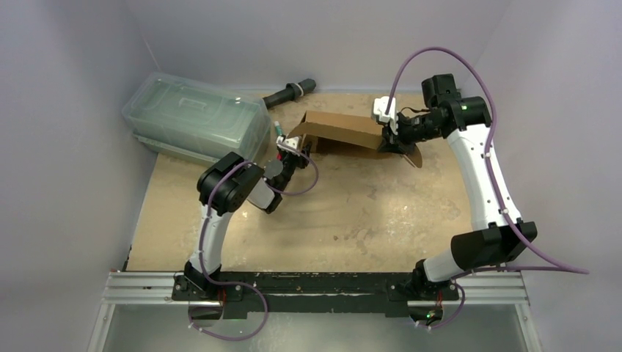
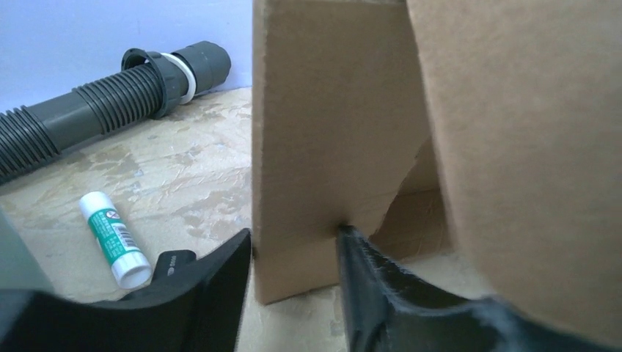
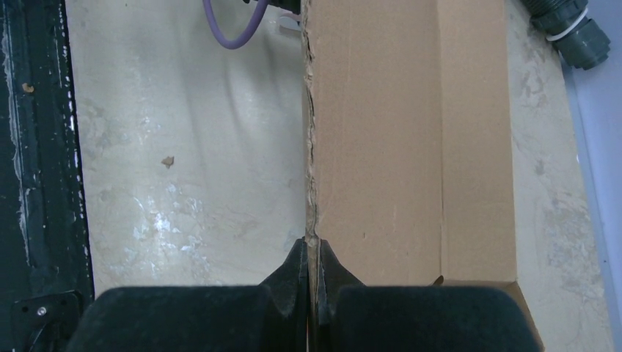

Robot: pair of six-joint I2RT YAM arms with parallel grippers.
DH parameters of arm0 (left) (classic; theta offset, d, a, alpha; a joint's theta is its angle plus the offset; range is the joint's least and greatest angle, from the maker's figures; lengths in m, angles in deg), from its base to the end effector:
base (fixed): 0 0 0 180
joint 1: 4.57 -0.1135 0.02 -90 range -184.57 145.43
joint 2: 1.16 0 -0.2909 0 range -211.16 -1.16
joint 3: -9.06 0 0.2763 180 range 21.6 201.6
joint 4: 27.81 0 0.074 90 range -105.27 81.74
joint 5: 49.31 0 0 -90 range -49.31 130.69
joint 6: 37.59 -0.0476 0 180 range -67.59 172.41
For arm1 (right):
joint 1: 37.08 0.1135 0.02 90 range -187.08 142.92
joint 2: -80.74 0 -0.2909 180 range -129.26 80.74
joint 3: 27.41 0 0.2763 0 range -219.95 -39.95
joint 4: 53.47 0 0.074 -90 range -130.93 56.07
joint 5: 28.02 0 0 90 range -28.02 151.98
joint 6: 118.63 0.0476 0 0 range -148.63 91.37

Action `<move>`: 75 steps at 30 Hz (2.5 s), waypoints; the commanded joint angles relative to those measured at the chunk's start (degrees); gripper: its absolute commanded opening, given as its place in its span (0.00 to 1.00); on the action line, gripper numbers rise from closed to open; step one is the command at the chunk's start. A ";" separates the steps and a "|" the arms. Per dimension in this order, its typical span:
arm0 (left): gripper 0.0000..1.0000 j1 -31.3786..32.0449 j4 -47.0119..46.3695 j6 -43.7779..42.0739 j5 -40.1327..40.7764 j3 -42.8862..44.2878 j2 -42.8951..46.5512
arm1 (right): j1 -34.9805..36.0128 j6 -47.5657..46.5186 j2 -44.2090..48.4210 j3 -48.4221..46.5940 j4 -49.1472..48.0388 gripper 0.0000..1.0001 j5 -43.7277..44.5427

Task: Fold the paper box

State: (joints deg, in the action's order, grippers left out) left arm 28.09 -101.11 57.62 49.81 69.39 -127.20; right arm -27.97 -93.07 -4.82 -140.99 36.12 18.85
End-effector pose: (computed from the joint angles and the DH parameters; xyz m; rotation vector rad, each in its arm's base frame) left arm 0.3617 -0.2229 0.1129 0.2154 1.4379 -0.4274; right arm 0.2843 0.0785 0.4377 -1.5719 1.7159 0.5382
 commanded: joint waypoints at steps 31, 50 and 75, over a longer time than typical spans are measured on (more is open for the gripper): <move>0.68 -6.03 -14.52 -8.45 -18.62 -12.97 10.56 | -1.66 1.59 -0.28 -4.10 0.84 0.00 -2.21; 0.81 3.05 44.51 -11.54 -10.98 -32.19 82.24 | -3.91 9.37 16.59 -14.29 1.54 0.00 -2.45; 0.82 6.56 75.20 18.53 -17.61 -18.69 86.92 | -3.71 8.10 19.05 -3.96 1.52 0.00 -3.41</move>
State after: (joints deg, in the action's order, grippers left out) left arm 34.26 -19.58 70.17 32.96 52.71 -40.12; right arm -31.80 -83.83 16.10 -142.73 38.75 16.00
